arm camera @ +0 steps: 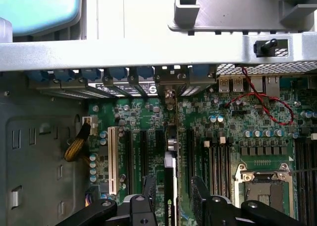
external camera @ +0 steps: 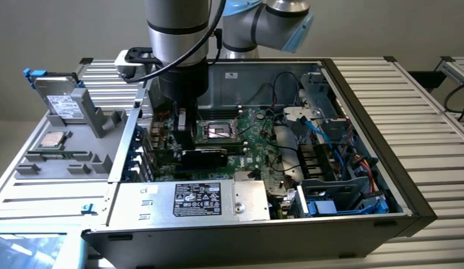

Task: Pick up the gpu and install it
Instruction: 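Press down on the gpu until it lock into place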

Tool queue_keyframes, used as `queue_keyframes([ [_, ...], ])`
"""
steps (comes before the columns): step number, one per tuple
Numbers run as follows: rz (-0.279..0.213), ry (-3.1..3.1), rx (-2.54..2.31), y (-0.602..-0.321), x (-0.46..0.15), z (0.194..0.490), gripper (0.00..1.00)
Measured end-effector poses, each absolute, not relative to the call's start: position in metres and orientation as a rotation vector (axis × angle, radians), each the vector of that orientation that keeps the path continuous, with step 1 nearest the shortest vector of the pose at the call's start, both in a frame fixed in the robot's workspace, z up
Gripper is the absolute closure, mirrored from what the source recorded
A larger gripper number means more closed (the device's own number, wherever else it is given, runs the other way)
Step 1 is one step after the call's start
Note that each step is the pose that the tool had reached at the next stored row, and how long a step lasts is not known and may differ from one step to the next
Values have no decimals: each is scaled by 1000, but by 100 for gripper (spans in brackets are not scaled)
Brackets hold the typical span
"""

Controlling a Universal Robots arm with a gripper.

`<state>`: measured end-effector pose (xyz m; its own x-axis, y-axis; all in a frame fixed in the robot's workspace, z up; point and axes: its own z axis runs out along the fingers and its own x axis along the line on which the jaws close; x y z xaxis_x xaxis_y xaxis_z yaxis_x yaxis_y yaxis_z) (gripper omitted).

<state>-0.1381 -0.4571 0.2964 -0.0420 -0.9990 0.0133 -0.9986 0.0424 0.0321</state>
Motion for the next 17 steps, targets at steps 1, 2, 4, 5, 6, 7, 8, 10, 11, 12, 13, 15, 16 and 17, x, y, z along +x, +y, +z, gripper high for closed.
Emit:
queue_keyframes([
  [1,-22,-2245,2152,-457,-138,296,57],
  [2,-22,-2245,2152,-457,-138,296,57],
  [4,-22,-2245,2152,-457,-138,296,60],
  [5,-22,-2245,2152,-457,-137,296,66],
  [6,-22,-2245,2152,-457,-137,296,66],
  [7,-22,-2245,2152,-457,-137,296,72],
  [8,-22,-2245,2152,-457,-137,296,72],
  [10,-22,-2245,2152,-457,-137,296,84],
  [11,-22,-2245,2152,-457,-137,296,88],
  [12,-22,-2245,2152,-457,-137,296,88],
  [13,-20,-2245,2152,-457,-137,296,88],
  [15,-9,-2250,2156,-456,-140,295,88],
  [16,-2,-2253,2158,-455,-141,295,88],
  [17,4,-2256,2161,-455,-142,294,88],
])
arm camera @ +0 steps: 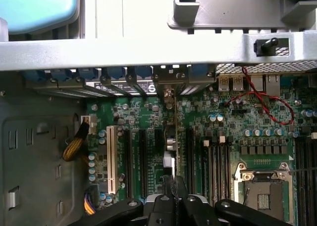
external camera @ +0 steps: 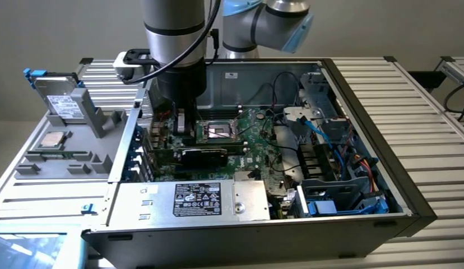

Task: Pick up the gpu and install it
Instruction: 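Press down on the gpu until it lock into place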

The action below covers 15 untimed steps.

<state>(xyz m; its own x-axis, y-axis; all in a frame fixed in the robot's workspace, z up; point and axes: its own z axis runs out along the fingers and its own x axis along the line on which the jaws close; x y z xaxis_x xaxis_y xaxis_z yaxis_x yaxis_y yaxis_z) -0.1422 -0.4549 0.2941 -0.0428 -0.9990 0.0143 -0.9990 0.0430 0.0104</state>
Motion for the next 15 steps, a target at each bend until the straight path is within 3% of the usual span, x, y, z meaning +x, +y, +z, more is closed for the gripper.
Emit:
queue_keyframes([
  [15,38,-2270,2168,-448,-152,277,88],
])
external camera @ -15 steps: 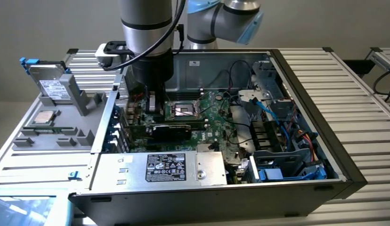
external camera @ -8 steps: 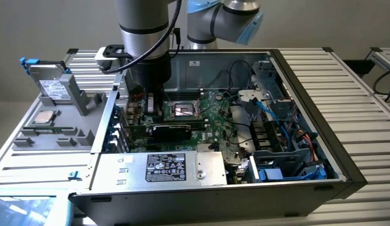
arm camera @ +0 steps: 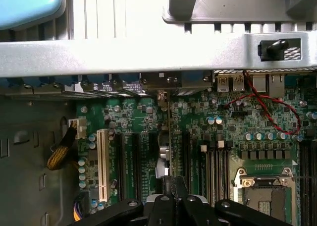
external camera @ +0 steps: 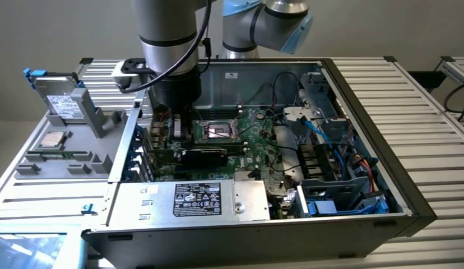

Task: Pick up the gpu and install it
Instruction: 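Press down on the gpu until it lock into place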

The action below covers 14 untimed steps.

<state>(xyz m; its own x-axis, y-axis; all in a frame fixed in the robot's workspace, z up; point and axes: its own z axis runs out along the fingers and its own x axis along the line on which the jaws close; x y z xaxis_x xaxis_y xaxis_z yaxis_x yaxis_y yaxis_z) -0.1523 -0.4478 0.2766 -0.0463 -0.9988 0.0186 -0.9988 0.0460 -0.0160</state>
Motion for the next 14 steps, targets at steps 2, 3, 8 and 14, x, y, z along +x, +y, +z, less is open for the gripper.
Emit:
queue_keyframes([
  [2,42,-2270,2166,-447,-153,274,88],
  [3,44,-2269,2165,-446,-154,273,88],
  [8,50,-2266,2161,-446,-154,266,88],
  [14,46,-2264,2157,-445,-153,276,88],
])
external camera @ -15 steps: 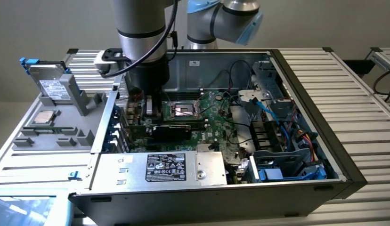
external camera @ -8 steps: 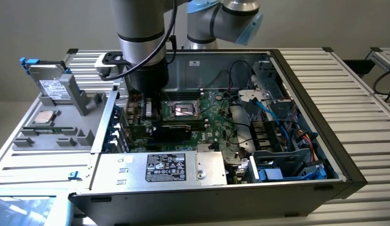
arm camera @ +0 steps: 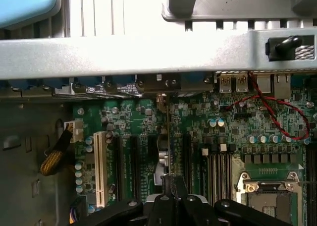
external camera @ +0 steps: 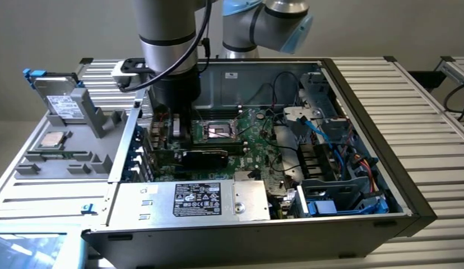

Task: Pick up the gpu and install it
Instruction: 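Press down on the gpu until it lock into place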

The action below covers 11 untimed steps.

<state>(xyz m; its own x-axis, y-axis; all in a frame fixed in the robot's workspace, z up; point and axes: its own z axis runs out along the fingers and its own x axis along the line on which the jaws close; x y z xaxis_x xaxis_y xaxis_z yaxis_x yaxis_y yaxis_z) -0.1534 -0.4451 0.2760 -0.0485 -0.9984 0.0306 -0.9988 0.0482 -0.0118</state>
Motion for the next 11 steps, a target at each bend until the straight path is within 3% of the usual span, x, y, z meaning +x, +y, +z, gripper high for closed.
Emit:
queue_keyframes([
  [6,-13,-2234,2130,-445,-142,280,88],
  [11,-14,-2233,2130,-445,-119,280,88],
])
